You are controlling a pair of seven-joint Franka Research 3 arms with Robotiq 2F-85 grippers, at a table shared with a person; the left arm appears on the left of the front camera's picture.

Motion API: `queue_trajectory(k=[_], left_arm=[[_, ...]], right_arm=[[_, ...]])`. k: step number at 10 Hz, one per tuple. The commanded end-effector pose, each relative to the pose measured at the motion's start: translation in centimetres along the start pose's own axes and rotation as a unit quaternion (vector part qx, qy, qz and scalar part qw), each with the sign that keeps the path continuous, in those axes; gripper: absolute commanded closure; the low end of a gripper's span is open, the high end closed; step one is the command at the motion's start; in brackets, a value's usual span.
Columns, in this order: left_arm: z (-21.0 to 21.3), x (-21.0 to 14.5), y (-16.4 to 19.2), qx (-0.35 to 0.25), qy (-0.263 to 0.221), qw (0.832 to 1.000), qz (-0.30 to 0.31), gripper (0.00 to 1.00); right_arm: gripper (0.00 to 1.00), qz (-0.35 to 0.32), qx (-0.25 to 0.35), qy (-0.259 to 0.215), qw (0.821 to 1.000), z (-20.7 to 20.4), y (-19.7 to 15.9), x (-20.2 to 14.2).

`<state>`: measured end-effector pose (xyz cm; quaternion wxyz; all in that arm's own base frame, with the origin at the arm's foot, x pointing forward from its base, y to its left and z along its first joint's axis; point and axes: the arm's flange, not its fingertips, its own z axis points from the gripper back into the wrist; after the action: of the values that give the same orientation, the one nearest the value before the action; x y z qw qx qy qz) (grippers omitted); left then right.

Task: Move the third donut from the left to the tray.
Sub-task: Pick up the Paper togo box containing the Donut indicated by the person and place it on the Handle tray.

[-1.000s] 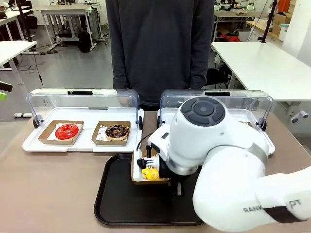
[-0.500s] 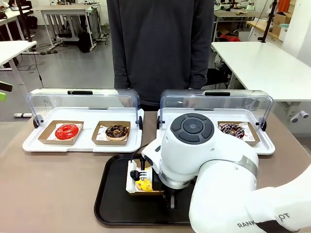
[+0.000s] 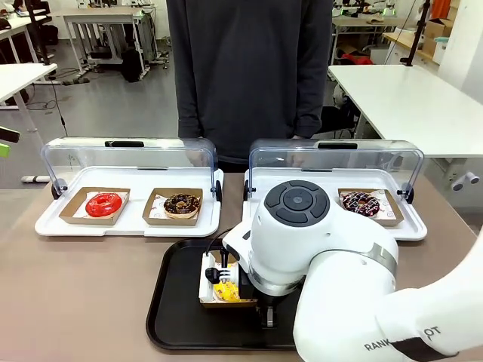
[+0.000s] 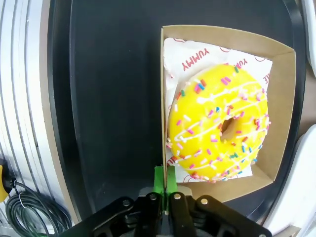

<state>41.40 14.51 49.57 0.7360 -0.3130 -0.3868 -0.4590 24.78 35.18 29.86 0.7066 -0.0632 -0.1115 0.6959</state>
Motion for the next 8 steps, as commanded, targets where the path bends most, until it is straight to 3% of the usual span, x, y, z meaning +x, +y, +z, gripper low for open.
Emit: queue_trajectory(k=[1, 2, 3, 4, 5, 6, 8], left_arm=[[0.1, 0.1, -0.2, -0.004, 0.000, 1.000, 0.001, 0.00], [0.1, 0.1, -0.2, -0.004, 0.000, 1.000, 0.001, 0.00], [0.1, 0.1, -0.2, -0.004, 0.000, 1.000, 0.001, 0.00], [0.1, 0.1, -0.2, -0.004, 0.000, 1.000, 0.001, 0.00], [0.1, 0.1, -0.2, -0.004, 0.000, 1.000, 0.001, 0.00], [0.1, 0.1, -0.2, -0.004, 0.000, 1.000, 0.001, 0.00], [0.1, 0.1, -0.2, -0.004, 0.000, 1.000, 0.001, 0.00]], right_arm=[[0.98, -0.008, -0.011, -0.011, 1.000, -1.1, 1.8, -2.7], [0.41, -0.005, -0.008, -0.005, 1.000, -0.8, 1.5, -3.0], [0.41, -0.010, -0.009, -0.005, 1.000, -0.4, 1.2, -3.0], [0.00, -0.015, -0.009, -0.005, 1.000, 0.2, 1.1, -3.2], [0.37, -0.020, -0.007, -0.004, 1.000, 1.0, 0.9, -3.4], [0.00, -0.022, -0.005, 0.006, 1.000, 1.7, 0.5, -3.5], [0.00, -0.024, -0.002, 0.006, 1.000, 3.7, -0.1, -3.6]])
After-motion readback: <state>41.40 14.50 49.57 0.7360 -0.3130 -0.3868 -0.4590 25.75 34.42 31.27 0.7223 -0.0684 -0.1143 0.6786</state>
